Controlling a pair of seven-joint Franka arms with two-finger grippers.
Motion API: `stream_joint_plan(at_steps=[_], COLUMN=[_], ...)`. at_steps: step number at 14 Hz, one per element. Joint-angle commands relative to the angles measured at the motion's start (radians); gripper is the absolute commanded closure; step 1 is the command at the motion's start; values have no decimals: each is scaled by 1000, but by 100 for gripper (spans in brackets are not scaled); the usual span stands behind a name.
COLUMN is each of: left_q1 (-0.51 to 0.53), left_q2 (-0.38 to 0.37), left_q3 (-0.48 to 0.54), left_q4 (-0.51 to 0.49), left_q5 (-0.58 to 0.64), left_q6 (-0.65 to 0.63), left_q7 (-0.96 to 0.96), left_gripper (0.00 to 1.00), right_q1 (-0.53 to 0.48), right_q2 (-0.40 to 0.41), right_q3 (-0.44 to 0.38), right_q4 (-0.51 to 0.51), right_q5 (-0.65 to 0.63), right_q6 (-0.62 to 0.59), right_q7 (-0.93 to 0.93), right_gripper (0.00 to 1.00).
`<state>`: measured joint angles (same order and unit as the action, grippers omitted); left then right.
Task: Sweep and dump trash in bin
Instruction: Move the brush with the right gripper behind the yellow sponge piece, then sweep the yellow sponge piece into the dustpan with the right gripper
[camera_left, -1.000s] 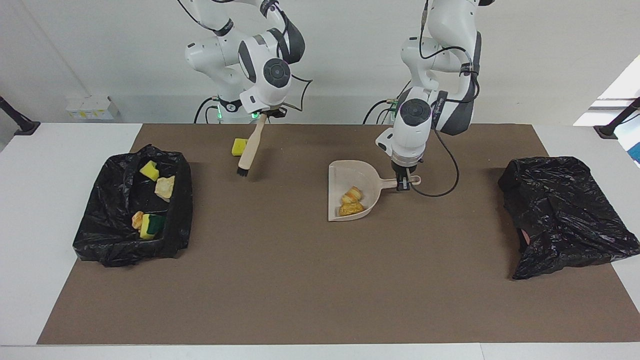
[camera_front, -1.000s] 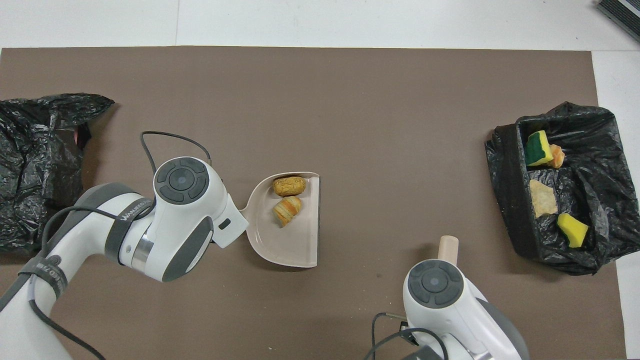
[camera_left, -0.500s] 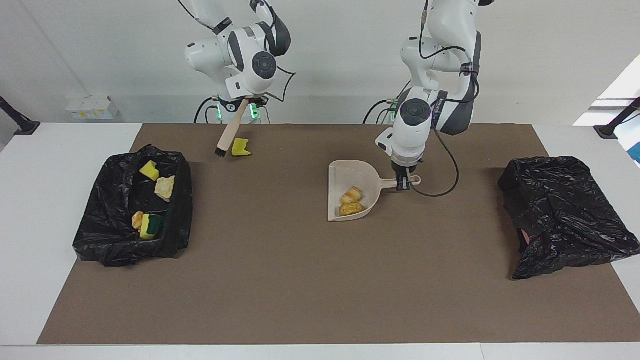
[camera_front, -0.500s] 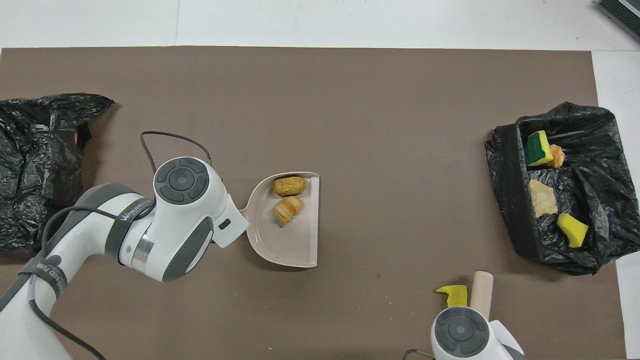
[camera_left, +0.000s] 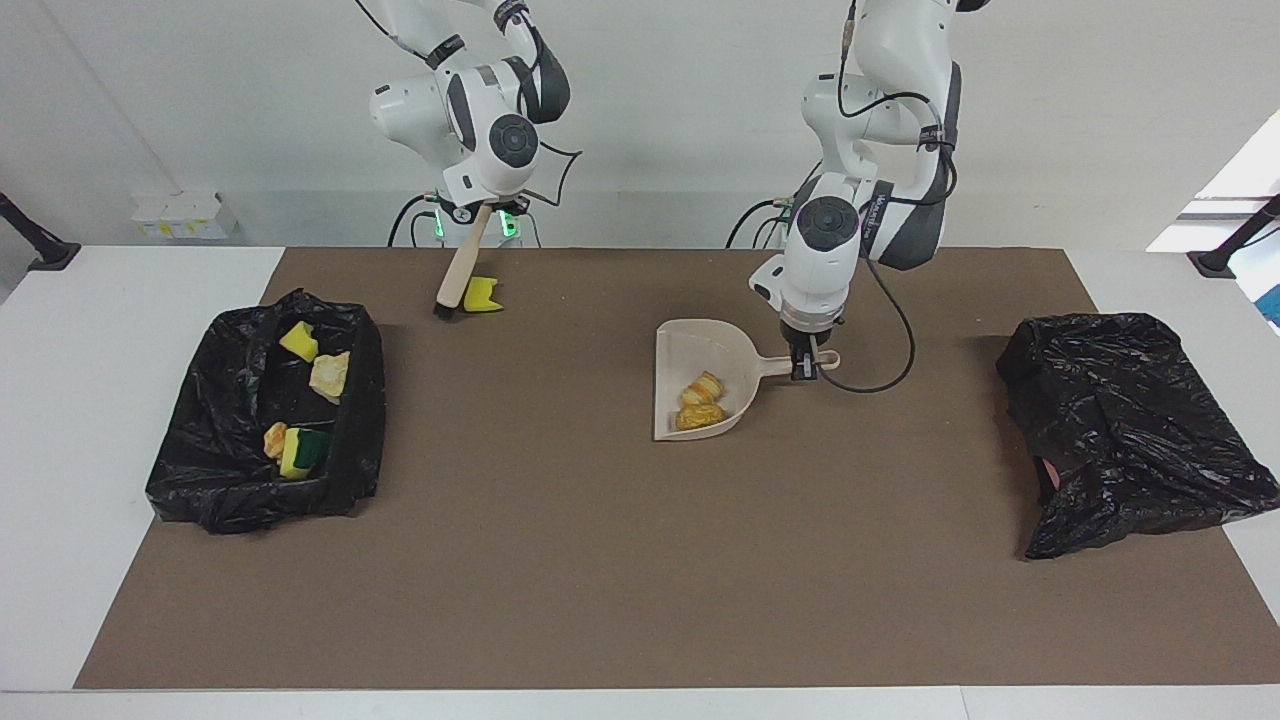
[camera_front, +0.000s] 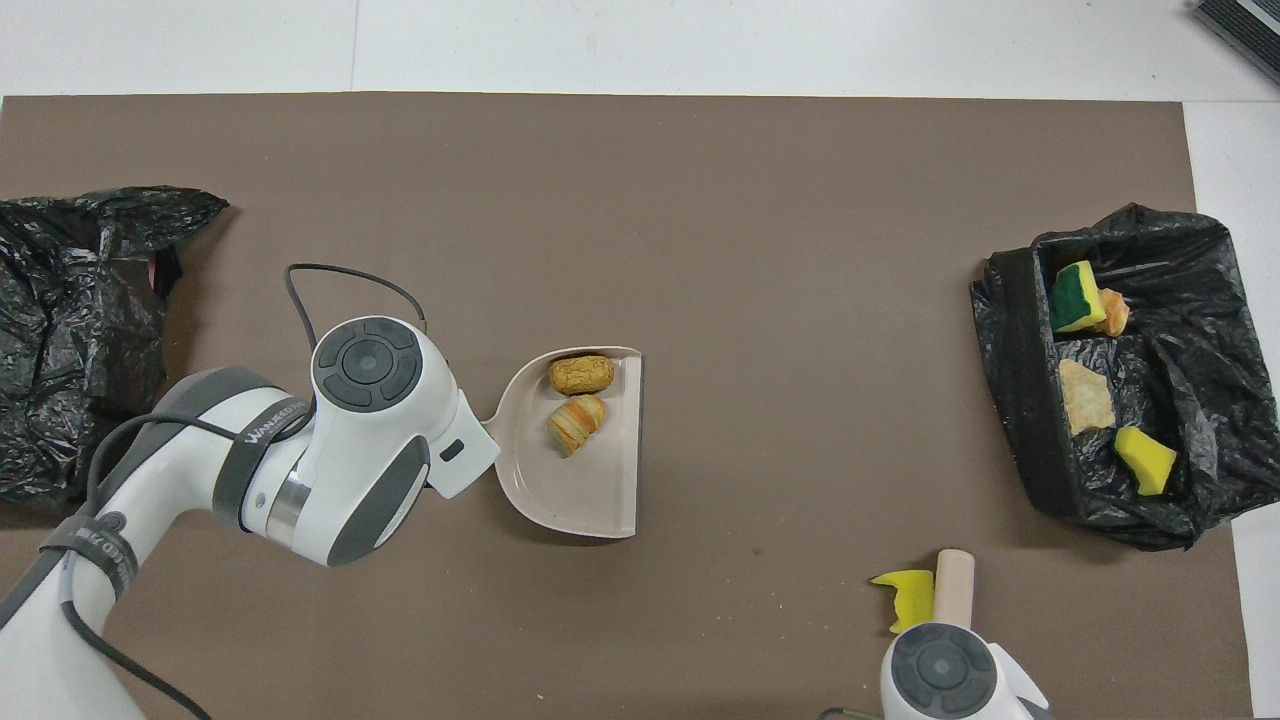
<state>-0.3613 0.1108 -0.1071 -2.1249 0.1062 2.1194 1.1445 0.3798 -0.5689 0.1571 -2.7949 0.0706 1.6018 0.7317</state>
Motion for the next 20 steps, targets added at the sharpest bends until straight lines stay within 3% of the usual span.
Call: stream_joint_plan(at_steps=[1,4,7,9,13,17,20], left_q1=[-12,-34,-64,-73,-100,-116,-130], left_q2=[-23,-36,-42,-43,-45,-34,-37], left_q3=[3,3,3,1,1,3,3], left_q4=[-29,-44,-63,-63,-63,-63,-81], left_q5=[17,17,17,17,17,17,17], left_q6=[-1,-1,4,4,2,13,30], left_q7=[-35,-83,-129,-189,-264,-275,-293], left_gripper=[100,100,100,100,100,100,100], right_q1=[-18,-38,-139,-141,-95,26,76], right_q2=[16,64,162,196,409,637,713], right_q3=[10,9,9,9,10,10,21], right_q4=[-15,-2,75,93,276,507,665], right_q5=[34,34,44,170,268,360,391], right_q6=[93,176,236,311,361,444,434], right_q7=[-70,-89,-117,-161,-126,-10,9], right_gripper=[100,100,100,100,100,100,100])
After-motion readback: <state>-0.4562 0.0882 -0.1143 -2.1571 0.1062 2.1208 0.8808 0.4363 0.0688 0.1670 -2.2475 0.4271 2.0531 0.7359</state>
